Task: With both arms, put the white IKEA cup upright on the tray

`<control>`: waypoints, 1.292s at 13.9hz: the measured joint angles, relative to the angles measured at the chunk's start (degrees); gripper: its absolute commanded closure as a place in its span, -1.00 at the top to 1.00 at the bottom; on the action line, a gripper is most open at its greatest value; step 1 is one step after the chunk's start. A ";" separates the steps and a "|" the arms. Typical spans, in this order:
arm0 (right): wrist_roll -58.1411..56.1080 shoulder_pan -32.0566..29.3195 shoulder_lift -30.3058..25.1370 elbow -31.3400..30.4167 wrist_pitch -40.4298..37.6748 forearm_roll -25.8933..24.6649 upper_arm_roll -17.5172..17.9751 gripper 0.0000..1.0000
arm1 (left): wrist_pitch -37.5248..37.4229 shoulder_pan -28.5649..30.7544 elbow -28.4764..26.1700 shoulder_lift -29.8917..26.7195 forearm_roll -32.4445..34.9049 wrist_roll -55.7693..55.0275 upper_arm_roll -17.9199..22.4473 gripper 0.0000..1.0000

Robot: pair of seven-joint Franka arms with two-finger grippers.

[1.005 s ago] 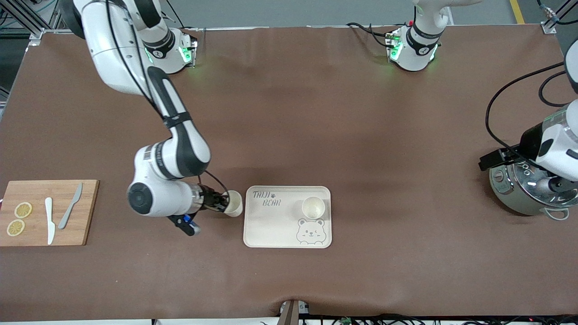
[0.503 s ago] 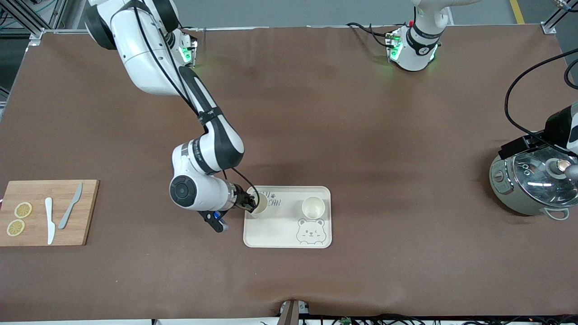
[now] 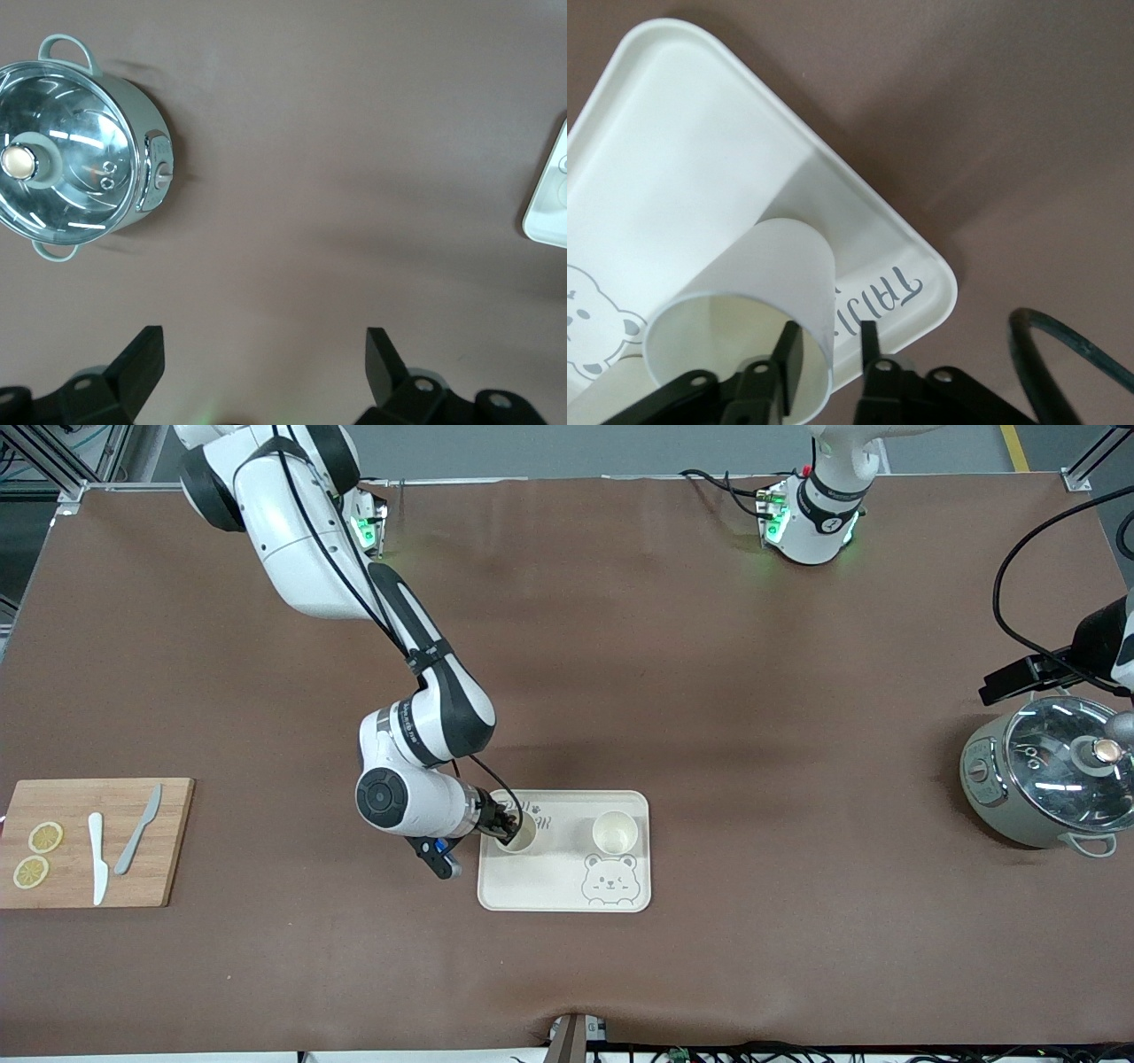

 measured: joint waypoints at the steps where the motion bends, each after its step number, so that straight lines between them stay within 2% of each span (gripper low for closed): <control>1: -0.30 0.06 0.00 0.10 -0.19 -0.16 0.01 1.00 | 0.36 0.06 -1.25 -1.08 0.04 0.00 0.02 1.00; 6: -0.43 -1.33 -1.35 3.63 -10.02 -0.51 -1.11 1.00 | 5.18 1.97 -9.91 -7.84 0.12 1.91 0.03 1.00; 10: -0.53 -6.52 -4.22 8.23 -19.98 -1.37 -1.43 1.00 | 4.50 2.02 -11.26 -10.78 0.12 2.07 0.05 1.00; 13: -4.27 -8.01 -7.57 9.88 -24.77 -3.06 -2.27 1.00 | 4.54 2.06 -11.46 -11.14 0.12 2.07 0.05 1.00; 15: -9.30 -9.58 -11.92 9.35 -29.04 -5.77 -2.95 1.00 | 4.74 2.84 -11.28 -11.09 0.10 2.06 0.06 1.00; 18: -16.59 -11.24 -20.48 2.30 -29.91 -11.44 -3.11 1.00 | 4.83 5.18 -9.37 -9.74 -1.76 2.19 0.12 1.00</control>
